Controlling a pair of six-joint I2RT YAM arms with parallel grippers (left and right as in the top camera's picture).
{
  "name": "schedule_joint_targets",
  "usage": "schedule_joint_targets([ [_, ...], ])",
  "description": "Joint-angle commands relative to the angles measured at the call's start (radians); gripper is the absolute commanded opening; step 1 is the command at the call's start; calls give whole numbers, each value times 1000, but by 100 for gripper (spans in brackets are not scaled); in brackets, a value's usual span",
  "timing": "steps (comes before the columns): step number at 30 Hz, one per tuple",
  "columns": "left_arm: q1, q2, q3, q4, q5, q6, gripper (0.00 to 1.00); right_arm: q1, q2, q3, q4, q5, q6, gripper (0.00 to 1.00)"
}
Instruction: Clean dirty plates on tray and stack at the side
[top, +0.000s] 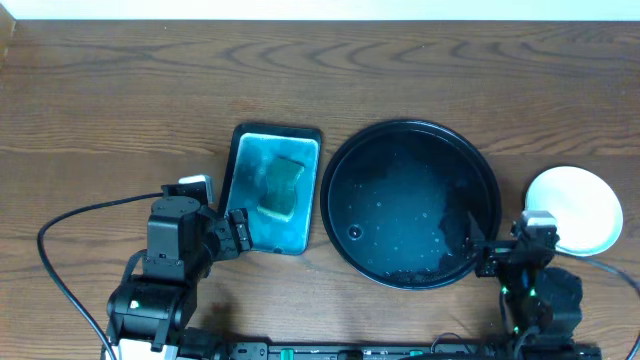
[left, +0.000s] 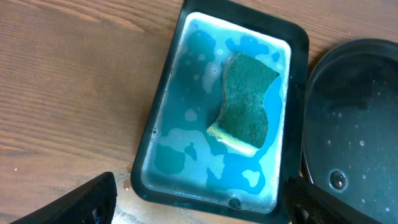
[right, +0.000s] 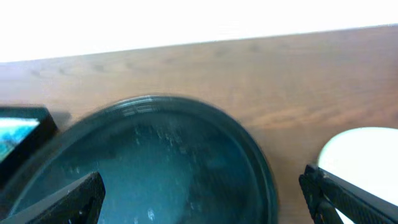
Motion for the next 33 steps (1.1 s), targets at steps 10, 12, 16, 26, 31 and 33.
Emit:
schedule_joint_targets([
  [10,-2,0,-8,0,-2,20,86,11,-134,-179,354,12,-6,99],
  [12,-2,0,-8,0,-2,19,86,11,-134,-198,406,12,-6,99],
  [16,-2,0,-8,0,-2,19,86,11,-134,-202,436,30,-6,99],
  [26,-2,0,-8,0,-2,19,86,11,-134,-203,329,34,-126,99],
  [31,-2,0,-8,0,-2,19,86,11,-134,-203,276,31,-201,99],
  [33,-2,0,-8,0,-2,19,86,11,-134,-203,276,31,-206,99],
])
